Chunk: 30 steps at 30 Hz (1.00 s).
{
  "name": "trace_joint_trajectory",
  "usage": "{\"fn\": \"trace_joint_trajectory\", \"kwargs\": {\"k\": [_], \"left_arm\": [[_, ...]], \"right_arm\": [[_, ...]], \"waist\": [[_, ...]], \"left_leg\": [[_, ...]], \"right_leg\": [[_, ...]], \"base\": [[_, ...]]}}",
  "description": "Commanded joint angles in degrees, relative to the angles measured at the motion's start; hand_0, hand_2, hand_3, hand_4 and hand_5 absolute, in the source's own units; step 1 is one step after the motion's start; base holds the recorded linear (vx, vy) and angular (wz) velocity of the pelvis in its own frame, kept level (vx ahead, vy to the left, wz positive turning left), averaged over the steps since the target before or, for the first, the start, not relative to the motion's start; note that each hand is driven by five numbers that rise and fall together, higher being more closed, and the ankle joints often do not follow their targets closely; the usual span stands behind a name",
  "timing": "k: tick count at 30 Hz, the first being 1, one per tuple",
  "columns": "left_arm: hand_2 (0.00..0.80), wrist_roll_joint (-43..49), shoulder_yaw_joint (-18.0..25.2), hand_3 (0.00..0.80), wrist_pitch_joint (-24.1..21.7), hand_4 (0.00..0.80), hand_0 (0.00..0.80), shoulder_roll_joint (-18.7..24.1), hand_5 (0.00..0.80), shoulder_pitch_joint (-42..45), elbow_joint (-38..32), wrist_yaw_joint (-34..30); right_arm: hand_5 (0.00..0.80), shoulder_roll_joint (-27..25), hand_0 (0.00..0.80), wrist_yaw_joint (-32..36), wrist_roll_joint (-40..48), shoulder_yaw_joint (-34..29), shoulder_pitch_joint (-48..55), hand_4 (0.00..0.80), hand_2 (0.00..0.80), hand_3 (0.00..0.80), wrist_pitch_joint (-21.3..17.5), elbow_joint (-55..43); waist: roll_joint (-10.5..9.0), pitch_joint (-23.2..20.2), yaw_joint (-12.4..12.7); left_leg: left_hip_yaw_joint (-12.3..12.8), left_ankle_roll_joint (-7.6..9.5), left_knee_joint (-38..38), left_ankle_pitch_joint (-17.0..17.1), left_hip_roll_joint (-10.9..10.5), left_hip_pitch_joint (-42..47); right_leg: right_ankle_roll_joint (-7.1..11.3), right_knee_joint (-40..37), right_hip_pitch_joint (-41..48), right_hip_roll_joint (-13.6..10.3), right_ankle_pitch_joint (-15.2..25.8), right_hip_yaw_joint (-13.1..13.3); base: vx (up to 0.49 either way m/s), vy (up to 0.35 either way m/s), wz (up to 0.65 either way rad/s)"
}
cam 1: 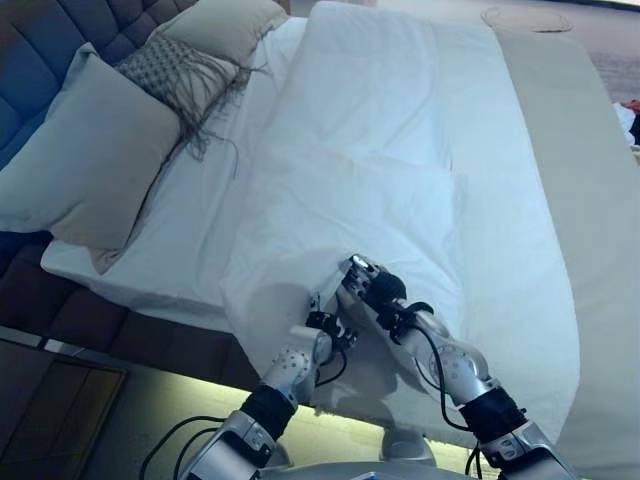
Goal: Make the bed neatly
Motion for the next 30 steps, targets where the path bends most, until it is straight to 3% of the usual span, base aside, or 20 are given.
{"fn": "trace_joint_trajectory", "kwargs": {"k": [1, 20, 30], "left_arm": [[0.0, -1.4, 0.6, 0.0, -0.1, 0.0, 0.0, -3.9, 0.0, -6.1, 4.3, -3.3], [0.0, 7.1, 5.6, 0.0, 3.1, 0.0, 0.0, -3.4, 0.0, -12.4, 11.1, -10.2], [0.0, 7.0, 7.7, 0.0, 0.5, 0.0, 0.0, -1.7, 0.0, -17.8, 12.3, -11.9]], "right_arm": [[0.0, 0.9, 0.0, 1.9, 2.2, -5.2, -6.6, 0.0, 0.0, 0.0, -2.4, -3.8], [0.0, 2.2, 0.0, 2.0, 1.2, -4.1, -10.8, 0.0, 0.0, 0.0, -2.6, -2.4], [0.0, 1.2, 0.0, 2.1, 2.1, -3.4, -15.3, 0.0, 0.0, 0.0, -2.5, -2.0]], "waist": [[-1.28, -1.4, -0.4], [-2.14, 0.0, -0.2], [-2.48, 1.9, -1.2]], "left_leg": [[-2.1, 1.65, 3.6, 1.7, 2.4, -5.2], [-2.3, 1.76, 2.8, 3.2, 1.8, -7.8], [-1.5, 1.77, 2.6, 3.8, 1.6, -9.9]], "right_leg": [[2.38, 2.8, -1.8, -5.8, 1.3, -0.7], [2.2, 2.5, -3.8, -5.5, 1.8, -0.3], [1.92, 2.7, -6.3, -5.1, 2.1, 0.8]], "base": [[0.0, 0.0, 0.0], [-0.014, 0.003, 0.01], [-0.059, 0.016, -0.07]]}}
